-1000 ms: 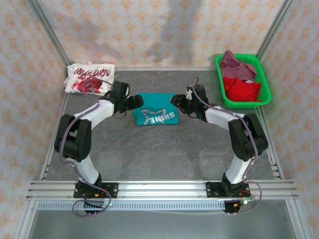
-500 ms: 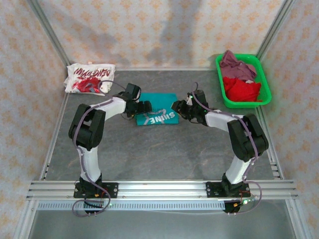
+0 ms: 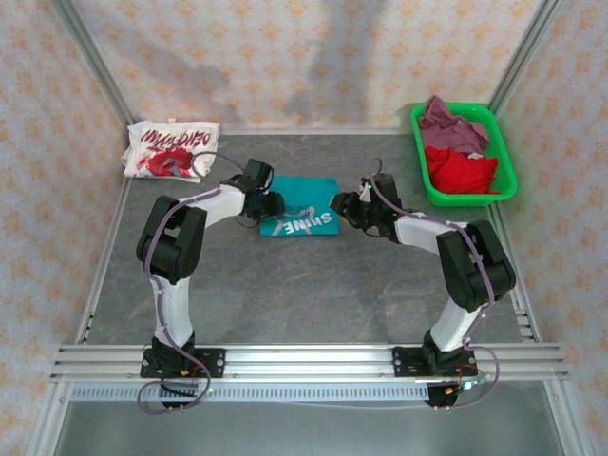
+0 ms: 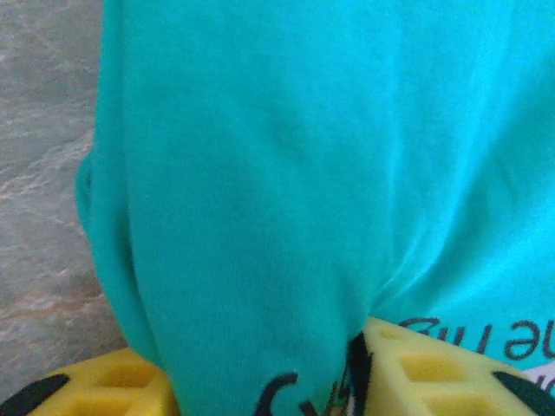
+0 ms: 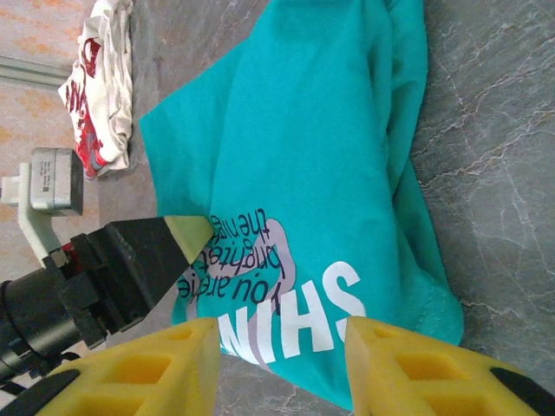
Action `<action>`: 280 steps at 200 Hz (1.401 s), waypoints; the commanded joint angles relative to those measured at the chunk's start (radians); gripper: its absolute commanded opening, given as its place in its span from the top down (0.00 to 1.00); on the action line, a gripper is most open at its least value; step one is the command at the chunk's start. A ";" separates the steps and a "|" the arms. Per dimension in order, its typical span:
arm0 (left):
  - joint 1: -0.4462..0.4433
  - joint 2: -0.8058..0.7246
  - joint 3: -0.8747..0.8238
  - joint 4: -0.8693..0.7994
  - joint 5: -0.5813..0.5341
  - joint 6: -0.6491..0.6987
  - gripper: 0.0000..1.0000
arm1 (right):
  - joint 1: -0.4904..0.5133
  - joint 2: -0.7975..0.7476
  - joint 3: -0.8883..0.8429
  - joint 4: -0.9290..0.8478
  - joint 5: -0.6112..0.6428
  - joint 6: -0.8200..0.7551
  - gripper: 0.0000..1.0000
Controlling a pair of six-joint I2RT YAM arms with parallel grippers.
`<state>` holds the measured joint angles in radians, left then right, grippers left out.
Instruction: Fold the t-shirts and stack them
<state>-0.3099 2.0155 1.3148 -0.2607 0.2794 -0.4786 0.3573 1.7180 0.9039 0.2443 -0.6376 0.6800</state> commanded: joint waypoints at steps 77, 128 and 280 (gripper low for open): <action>0.083 -0.067 0.098 -0.154 -0.134 0.249 1.00 | -0.016 -0.064 -0.001 0.003 -0.042 -0.030 0.57; 0.136 -0.026 0.309 -0.254 -0.237 0.585 1.00 | 0.016 -0.056 0.006 0.102 -0.166 -0.111 0.34; 0.431 0.281 1.129 -0.469 -0.044 0.883 1.00 | 0.063 -0.077 0.009 -0.026 -0.144 -0.183 0.23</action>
<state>0.0887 2.2345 2.2650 -0.6384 0.1253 0.3733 0.4145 1.6794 0.9184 0.2852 -0.8223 0.5480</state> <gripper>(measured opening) 0.079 0.770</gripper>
